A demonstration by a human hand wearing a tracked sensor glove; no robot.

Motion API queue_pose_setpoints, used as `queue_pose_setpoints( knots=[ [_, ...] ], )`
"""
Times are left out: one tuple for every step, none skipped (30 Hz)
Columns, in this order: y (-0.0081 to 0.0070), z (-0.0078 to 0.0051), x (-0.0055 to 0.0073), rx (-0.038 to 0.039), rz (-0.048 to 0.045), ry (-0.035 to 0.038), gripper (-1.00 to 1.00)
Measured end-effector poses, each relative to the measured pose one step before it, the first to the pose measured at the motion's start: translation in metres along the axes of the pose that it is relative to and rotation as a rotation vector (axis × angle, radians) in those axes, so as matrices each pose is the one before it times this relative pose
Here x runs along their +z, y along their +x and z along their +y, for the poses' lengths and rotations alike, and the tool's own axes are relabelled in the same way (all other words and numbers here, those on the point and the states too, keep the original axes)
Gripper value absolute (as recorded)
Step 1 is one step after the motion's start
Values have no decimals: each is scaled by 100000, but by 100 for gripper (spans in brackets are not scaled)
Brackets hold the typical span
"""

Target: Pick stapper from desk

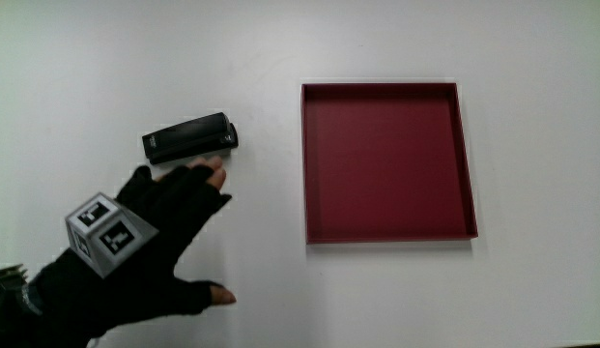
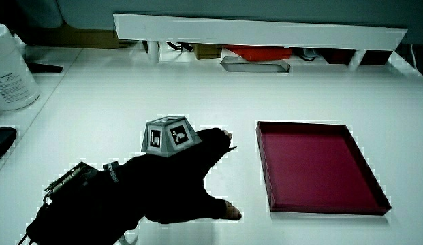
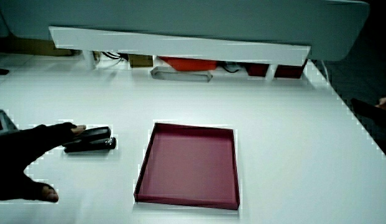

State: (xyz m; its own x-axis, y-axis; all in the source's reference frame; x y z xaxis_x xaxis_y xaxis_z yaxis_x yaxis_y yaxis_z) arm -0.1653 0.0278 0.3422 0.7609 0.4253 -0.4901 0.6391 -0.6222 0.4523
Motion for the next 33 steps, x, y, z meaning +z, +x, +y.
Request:
queue_pose_setpoints(
  knots=[
    [-454, 78, 73, 1772, -2013, 1158, 0],
    [57, 31, 598, 4323, 5201, 2287, 0],
    [-417, 277, 280, -548, 6779, 1571, 0],
    [185, 146, 857, 5059, -4114, -2987, 0],
    [-791, 398, -140, 1644, -1876, 1818, 0],
    [-1661, 748, -1146, -4334, -14668, -564, 0],
    [423, 182, 950, 5688, 5101, -2155, 0],
    [395, 73, 872, 2536, 10216, 4997, 0],
    [-579, 402, -20, 6128, -8911, -6630, 0],
    [-1232, 821, -470, -7672, 1873, 7164, 0],
    [50, 252, 584, 5012, -1874, -2867, 0],
    [-195, 341, 303, -47, 2027, 1075, 0],
    [-774, 607, -171, -3748, 1041, 1340, 0],
    [-62, 164, 275, 8164, -10217, -6818, 0],
    [-97, 283, 283, -1971, 1132, 3055, 0],
    [-289, 355, 111, 900, -549, -1271, 0],
    [-10, 196, 291, 883, 1109, 1078, 0],
    [-234, 304, 54, 2786, -3666, -2214, 0],
    [0, 234, 209, 2537, 785, -913, 0],
    [-282, 436, 1, -1636, -715, 1020, 0],
    [-221, 458, 29, -1760, -153, 685, 0],
    [-121, 323, 33, 2765, -637, -1659, 0],
    [-11, 270, 123, 3139, 525, -1915, 0],
    [-372, 514, -71, 656, -1204, -63, 0],
    [-406, 628, -155, 725, -2867, -654, 0],
    [152, 292, 110, -206, 1391, 46, 0],
    [-131, 387, -38, 1920, 868, -907, 0],
    [-169, 415, -30, -294, 898, -232, 0],
    [-327, 477, -104, 654, -455, -551, 0],
    [-74, 291, -9, 1498, -1348, -1212, 0],
    [-286, 505, -130, -493, 1277, 23, 0],
    [-244, 362, -124, 2092, -686, -1424, 0],
    [-365, 444, -150, 1046, -1778, -1019, 0]
  ],
)
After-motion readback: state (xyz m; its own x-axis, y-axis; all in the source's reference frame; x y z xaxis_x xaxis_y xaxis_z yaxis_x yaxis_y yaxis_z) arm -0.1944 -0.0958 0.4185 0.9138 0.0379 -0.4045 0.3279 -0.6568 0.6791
